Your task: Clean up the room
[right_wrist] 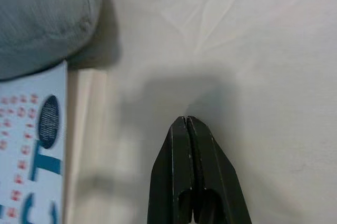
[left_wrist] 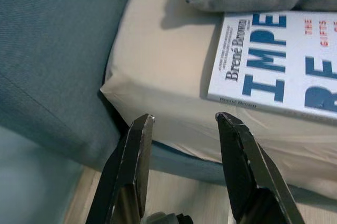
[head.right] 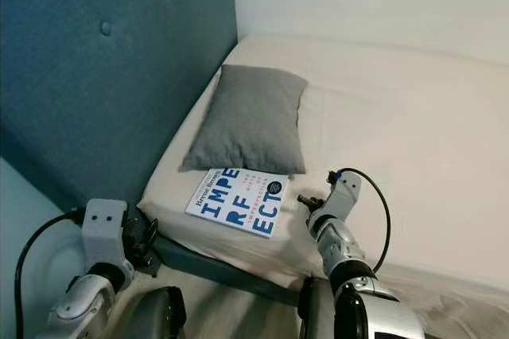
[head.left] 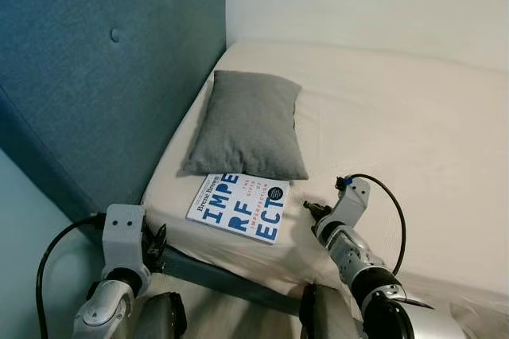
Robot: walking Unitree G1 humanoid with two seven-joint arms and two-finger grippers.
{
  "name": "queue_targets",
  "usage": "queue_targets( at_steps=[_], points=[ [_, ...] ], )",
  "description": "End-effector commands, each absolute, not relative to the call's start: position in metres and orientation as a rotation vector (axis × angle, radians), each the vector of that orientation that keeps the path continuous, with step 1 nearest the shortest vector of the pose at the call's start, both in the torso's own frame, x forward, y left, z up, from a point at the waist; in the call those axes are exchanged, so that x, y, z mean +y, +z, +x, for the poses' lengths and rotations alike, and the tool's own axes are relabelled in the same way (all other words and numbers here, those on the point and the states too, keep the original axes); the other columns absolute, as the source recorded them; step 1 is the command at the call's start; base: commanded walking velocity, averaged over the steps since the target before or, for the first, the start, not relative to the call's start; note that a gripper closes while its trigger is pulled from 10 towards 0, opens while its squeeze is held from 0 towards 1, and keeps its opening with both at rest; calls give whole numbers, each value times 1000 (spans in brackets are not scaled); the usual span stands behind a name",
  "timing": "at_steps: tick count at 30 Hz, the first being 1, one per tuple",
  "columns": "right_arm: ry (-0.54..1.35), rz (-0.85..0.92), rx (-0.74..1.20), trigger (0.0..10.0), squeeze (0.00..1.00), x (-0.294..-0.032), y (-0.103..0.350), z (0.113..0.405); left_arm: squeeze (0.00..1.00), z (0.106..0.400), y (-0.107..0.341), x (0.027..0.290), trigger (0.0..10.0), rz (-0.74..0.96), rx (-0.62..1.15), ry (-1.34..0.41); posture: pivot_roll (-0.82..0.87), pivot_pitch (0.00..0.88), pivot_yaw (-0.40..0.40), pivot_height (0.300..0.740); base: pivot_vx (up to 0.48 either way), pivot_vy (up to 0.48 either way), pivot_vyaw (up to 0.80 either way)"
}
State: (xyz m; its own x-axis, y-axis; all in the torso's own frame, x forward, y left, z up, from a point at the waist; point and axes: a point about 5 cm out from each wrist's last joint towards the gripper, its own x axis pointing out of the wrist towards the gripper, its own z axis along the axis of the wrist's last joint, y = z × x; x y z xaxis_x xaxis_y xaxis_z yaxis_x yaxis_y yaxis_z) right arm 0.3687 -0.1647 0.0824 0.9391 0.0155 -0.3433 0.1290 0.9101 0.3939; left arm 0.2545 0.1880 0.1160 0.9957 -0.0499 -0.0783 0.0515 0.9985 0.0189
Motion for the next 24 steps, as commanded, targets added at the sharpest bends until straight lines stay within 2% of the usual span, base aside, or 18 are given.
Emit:
queue_targets(
  at_steps=[1,8,13,24],
  points=[
    [-66,399,387,10000,0,-165,75,365,0,252,120,190,10000,48,79,-74,175,382,-40,545,0,0,0],
    [-46,376,378,10000,0,-163,81,369,0,251,126,188,10000,49,70,-112,185,407,-44,545,0,0,0],
    [44,339,364,10000,0,-153,92,376,0,247,131,188,10000,55,62,-118,205,415,-54,545,0,0,0],
    [140,395,342,10000,0,-140,106,383,0,242,132,190,10000,61,71,-111,227,416,-51,545,0,0,0]
  ],
)
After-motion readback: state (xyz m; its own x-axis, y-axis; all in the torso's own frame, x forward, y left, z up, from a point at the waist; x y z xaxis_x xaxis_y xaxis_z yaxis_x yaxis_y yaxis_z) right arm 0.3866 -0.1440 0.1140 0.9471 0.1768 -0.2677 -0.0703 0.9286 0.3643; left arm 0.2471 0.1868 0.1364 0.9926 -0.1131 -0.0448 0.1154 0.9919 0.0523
